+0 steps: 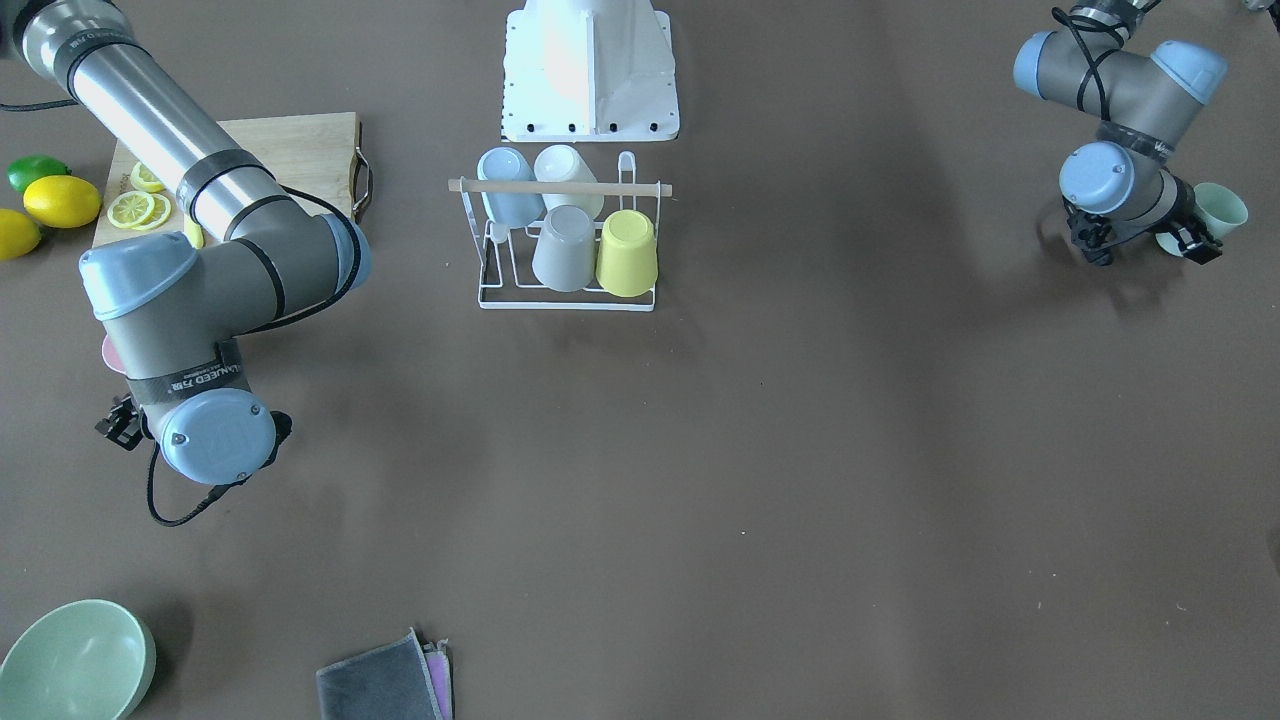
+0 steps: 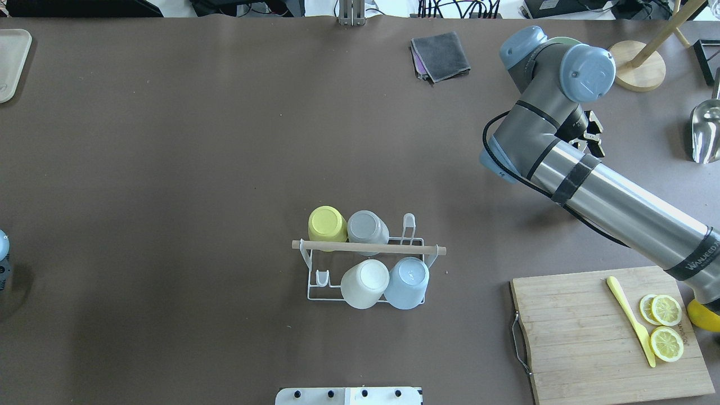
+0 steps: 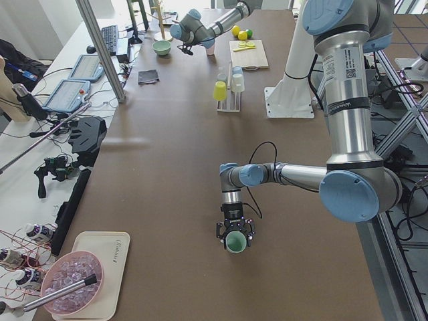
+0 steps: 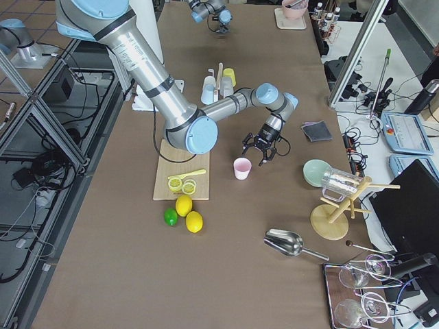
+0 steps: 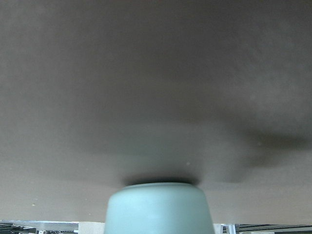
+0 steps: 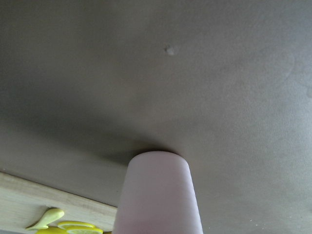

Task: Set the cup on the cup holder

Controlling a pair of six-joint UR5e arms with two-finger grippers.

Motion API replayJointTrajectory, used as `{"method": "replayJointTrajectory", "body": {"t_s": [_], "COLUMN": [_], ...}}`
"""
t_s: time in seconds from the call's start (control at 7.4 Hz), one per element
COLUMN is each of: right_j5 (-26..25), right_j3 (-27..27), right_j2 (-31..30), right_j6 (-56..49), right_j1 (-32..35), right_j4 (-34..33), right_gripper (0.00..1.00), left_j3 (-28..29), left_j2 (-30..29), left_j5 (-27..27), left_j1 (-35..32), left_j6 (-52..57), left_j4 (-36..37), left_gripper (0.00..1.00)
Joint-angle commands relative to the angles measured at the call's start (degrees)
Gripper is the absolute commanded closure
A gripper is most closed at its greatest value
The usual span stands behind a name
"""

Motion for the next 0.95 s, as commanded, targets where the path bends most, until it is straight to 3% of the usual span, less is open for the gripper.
{"method": "replayJointTrajectory", "body": {"t_s": [0.0, 0.41, 0.54, 0.81], "right_j5": [0.0, -2.19, -1.84, -0.96], "right_j3": [-1.33, -3.7, -4.06, -6.25], "right_j2": [0.13, 0.4, 1.01, 2.68], "right_j6": [0.01, 0.45, 0.71, 0.72], "right_j1": [-0.5, -1.12, -1.12, -1.12], "right_j4": [0.0, -0.17, -1.91, -2.19], "right_gripper": [0.01, 0.01, 0.01, 0.01], "left_j3": [0.09, 0.17, 0.17, 0.35], "left_j2": [1.68, 2.04, 2.04, 2.12], "left_j5": [-0.01, -0.01, -0.01, -0.01], "left_j1": [-0.08, 0.01, -0.08, -0.08], "left_j6": [0.01, 0.1, 0.1, 0.27], "left_j4": [-1.59, -2.47, -2.56, -3.08], "left_gripper": [0.02, 0.03, 0.11, 0.15]}}
